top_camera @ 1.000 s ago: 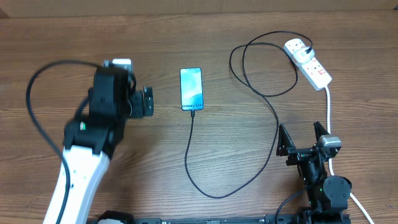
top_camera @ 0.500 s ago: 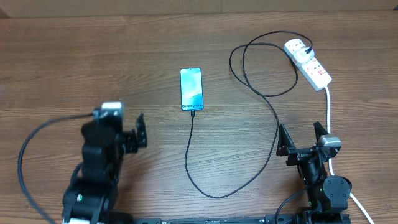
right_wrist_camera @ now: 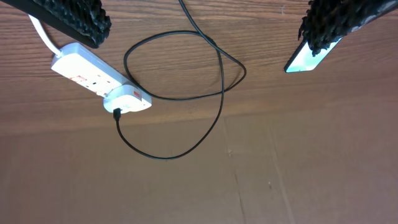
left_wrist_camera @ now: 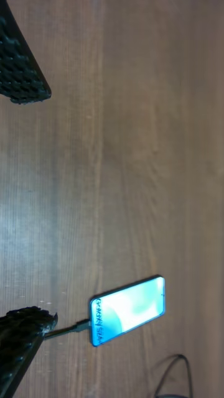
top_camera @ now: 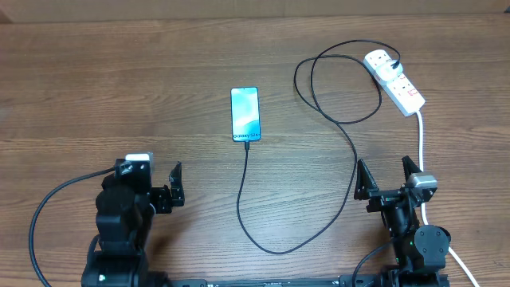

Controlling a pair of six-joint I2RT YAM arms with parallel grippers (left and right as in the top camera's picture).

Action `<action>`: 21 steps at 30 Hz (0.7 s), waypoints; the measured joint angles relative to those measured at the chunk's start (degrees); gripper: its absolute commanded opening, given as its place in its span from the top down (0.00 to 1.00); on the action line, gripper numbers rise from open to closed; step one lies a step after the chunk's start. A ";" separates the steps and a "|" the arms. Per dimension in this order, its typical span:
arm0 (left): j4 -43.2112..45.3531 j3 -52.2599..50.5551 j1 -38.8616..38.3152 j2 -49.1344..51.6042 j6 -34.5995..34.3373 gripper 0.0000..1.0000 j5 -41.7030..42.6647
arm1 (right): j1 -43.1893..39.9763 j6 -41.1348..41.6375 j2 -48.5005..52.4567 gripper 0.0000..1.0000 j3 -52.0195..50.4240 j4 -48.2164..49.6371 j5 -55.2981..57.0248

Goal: Plug charger to phone and switch on socket

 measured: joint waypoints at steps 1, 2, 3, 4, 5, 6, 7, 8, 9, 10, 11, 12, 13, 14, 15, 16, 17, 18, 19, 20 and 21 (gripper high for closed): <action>0.94 -0.74 0.00 -0.79 0.28 0.00 0.28 | 0.00 0.00 0.00 0.00 0.00 0.00 0.02; 2.54 -2.14 0.00 -2.38 1.27 0.00 0.83 | 0.00 -0.02 0.00 0.00 0.00 -0.02 0.00; 2.84 -2.49 0.00 -2.80 1.46 0.00 0.94 | 0.00 0.00 0.00 0.00 0.00 0.02 0.02; 4.44 -3.82 0.00 -4.42 2.54 0.00 1.73 | 0.00 0.00 0.00 0.00 0.00 0.00 0.00; 4.83 -4.61 0.00 -5.62 3.17 0.00 2.29 | 0.00 -0.02 0.00 0.00 0.00 -0.02 0.00; 6.21 -5.84 0.00 -7.39 4.00 0.00 2.93 | 0.00 -0.02 0.00 0.00 0.00 0.02 0.02; 6.91 -6.88 0.00 -9.07 4.52 0.00 3.37 | 0.00 -0.02 0.00 0.00 0.00 0.02 0.00; 7.34 -7.76 0.00 -10.45 4.85 0.00 3.74 | 0.00 0.00 0.00 0.00 0.00 0.00 0.00; 7.72 -8.48 0.00 -11.52 4.96 0.00 3.93 | 0.00 -0.02 0.02 0.00 0.00 0.00 0.00; 8.39 -9.33 0.00 -12.68 5.14 0.00 4.09 | 0.00 0.00 0.02 0.00 0.00 0.00 0.00; 8.63 -10.27 0.00 -14.12 5.35 0.00 4.20 | 0.00 0.00 0.02 0.00 0.00 0.00 0.00; 8.87 -11.32 0.00 -15.78 5.57 0.00 4.37 | 0.00 -0.02 0.02 0.00 0.00 0.02 0.02; 8.92 -11.89 0.00 -16.76 5.77 0.00 4.42 | 0.00 -0.02 0.02 0.00 0.00 0.02 -0.02; 9.27 -12.57 0.00 -17.88 5.88 0.00 4.46 | 0.00 0.00 0.02 0.00 0.00 0.00 0.02; 9.62 -13.05 0.00 -18.88 5.97 0.00 4.59 | 0.00 -0.02 0.00 0.00 0.00 0.00 0.00; 9.88 -13.46 0.00 -19.69 5.99 0.00 4.63 | 0.00 0.02 0.00 0.00 0.00 0.00 0.00; 10.56 -13.94 0.00 -20.48 5.99 0.00 4.66 | 0.00 0.00 0.00 0.00 0.00 0.00 0.00; 11.47 -14.47 0.00 -21.18 6.01 0.00 4.72 | 0.00 -0.02 0.00 0.00 0.00 0.00 0.00; 12.46 -15.08 0.00 -21.84 6.03 0.00 4.81 | 0.00 0.00 0.02 0.00 0.00 0.00 0.00; 13.79 -15.80 0.00 -22.49 6.05 0.00 4.83 | 0.00 0.00 0.02 0.00 0.00 -0.02 0.00; 15.08 -16.61 0.00 -23.12 6.05 0.00 4.83 | 0.00 -0.02 0.02 0.00 0.00 -0.02 0.02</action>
